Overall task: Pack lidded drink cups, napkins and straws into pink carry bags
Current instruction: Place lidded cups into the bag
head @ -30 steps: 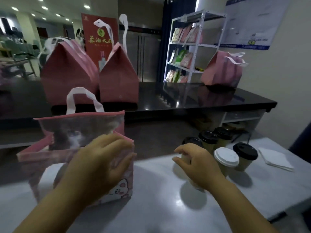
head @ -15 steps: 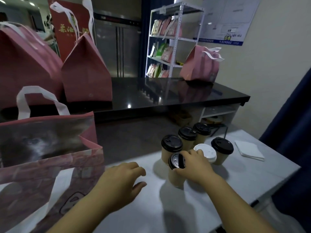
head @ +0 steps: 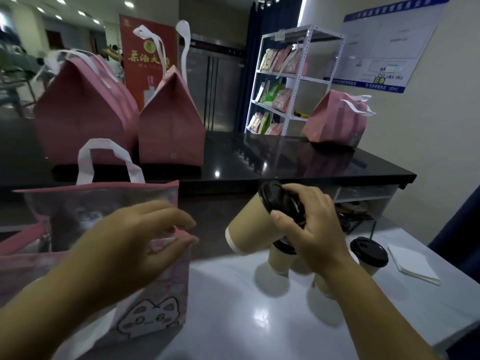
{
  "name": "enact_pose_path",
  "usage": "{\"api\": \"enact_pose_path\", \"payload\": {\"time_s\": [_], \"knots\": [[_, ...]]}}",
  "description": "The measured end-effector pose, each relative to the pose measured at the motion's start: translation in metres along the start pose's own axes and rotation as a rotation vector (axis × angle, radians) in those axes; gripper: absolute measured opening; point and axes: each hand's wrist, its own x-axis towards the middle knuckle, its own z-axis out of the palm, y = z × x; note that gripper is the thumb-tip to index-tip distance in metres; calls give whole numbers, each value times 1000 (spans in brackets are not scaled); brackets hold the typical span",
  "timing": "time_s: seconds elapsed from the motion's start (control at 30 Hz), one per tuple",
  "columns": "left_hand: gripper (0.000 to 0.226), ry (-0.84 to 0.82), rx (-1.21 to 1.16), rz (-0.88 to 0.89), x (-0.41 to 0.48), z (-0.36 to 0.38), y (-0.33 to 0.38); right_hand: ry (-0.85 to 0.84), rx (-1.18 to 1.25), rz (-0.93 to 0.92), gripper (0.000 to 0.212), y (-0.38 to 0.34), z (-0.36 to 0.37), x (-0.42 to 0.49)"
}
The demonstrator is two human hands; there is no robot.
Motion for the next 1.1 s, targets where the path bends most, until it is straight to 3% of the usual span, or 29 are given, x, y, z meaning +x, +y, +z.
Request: {"api": "enact_pose_path", "payload": {"time_s": [0.2, 0.37, 0.53, 0.7, 0.93, 1.1], "knots": [[18, -16, 185, -221, -28, -44, -70, -29, 273, -96, 52, -61, 37, 40], [35, -106, 247, -329, -53, -62, -113, -126, 368, -181, 51, -106, 84, 60], [36, -359, 225, -377, -66, -75, -144, -320, 140, -346, 59, -130, 126, 68], [29, -436, 117, -451, -74, -94, -165, -681, -166, -498, 70, -130, 143, 73], [84, -471, 238, -433, -88, -94, -173, -911, -336, -645, 78, -145, 146, 80], [101, -469, 212, -392, -95, -86, -164, -976, -293, -703, 84, -166, 158, 80]]}}
